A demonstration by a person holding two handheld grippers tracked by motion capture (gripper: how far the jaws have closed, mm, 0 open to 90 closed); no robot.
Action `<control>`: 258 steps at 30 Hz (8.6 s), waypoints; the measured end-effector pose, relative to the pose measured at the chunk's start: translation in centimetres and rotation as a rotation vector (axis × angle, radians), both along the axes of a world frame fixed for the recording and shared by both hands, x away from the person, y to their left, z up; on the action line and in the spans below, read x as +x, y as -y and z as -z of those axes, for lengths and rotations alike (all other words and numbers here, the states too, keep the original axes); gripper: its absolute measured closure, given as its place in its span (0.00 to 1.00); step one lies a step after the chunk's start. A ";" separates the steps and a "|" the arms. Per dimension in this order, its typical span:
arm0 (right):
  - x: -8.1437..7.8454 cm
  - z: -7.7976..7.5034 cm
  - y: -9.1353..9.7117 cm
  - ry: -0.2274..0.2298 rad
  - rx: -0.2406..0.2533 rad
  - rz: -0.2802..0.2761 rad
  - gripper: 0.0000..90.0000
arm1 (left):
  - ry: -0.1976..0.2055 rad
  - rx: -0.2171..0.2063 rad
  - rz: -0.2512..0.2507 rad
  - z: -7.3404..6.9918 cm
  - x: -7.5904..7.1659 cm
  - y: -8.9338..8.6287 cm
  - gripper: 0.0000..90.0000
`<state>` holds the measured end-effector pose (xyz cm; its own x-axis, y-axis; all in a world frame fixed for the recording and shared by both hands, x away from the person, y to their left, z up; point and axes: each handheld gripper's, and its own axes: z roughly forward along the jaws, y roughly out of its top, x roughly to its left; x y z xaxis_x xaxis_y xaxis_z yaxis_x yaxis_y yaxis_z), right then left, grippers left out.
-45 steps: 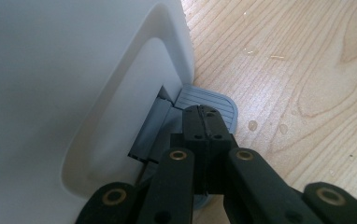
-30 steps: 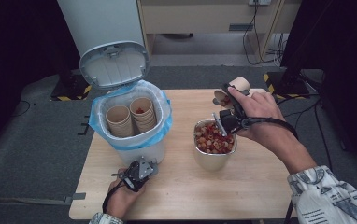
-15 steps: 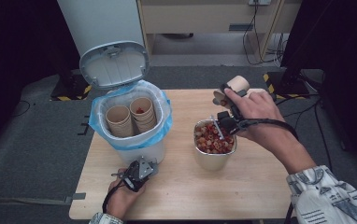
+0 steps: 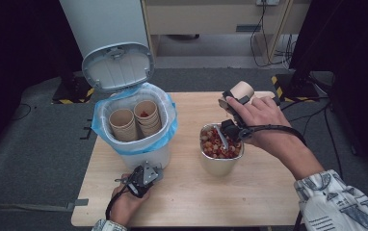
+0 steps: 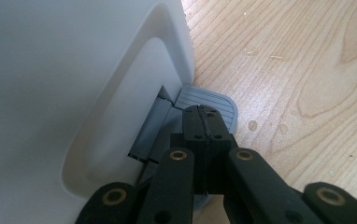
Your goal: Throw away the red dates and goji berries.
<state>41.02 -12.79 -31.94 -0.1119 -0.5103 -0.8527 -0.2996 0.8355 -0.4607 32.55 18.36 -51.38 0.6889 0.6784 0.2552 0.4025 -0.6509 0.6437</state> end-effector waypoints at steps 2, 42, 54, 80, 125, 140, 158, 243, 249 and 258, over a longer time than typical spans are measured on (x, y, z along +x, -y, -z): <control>-0.1 -0.9 0.2 0.020 0.025 0.009 0.37 | 0.000 -0.002 0.001 0.0 0.0 0.0 1.00; -0.4 2.9 -1.6 -0.038 -0.034 -0.041 0.37 | -0.005 -0.001 -0.001 0.0 0.0 0.0 1.00; -0.5 3.7 -1.5 -0.078 -0.052 -0.056 0.37 | -0.004 0.002 0.000 0.0 0.0 0.0 1.00; -0.4 -0.2 2.8 -0.153 0.508 -0.067 0.36 | -0.002 -0.002 0.000 0.0 0.0 0.0 1.00; 0.4 2.7 0.2 -0.190 0.071 -0.002 0.37 | 0.001 -0.002 0.002 0.0 0.0 0.0 1.00; 3.0 0.6 0.3 -0.316 0.496 0.025 0.37 | 0.000 -0.010 0.000 0.0 0.0 0.0 1.00; 3.7 -1.1 -2.1 -0.446 0.756 -0.018 0.37 | -0.005 -0.004 0.003 0.0 0.0 -0.1 1.00; 4.7 -6.7 -8.2 -0.740 1.239 -0.109 0.37 | -0.002 -0.008 0.003 0.0 0.0 -0.1 1.00; 4.8 -6.6 -8.9 -0.766 1.255 -0.116 0.36 | -0.001 -0.007 0.003 0.0 0.0 -0.1 1.00; 4.7 -6.9 -10.0 -0.790 1.272 -0.132 0.36 | 0.000 -0.006 0.003 0.0 0.0 -0.1 1.00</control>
<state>45.73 -2.76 -25.08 -0.7551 0.4611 -0.4661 -0.2210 0.4903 0.8431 32.58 18.42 -51.39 0.6912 0.6775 0.2513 0.4003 -0.6486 0.6474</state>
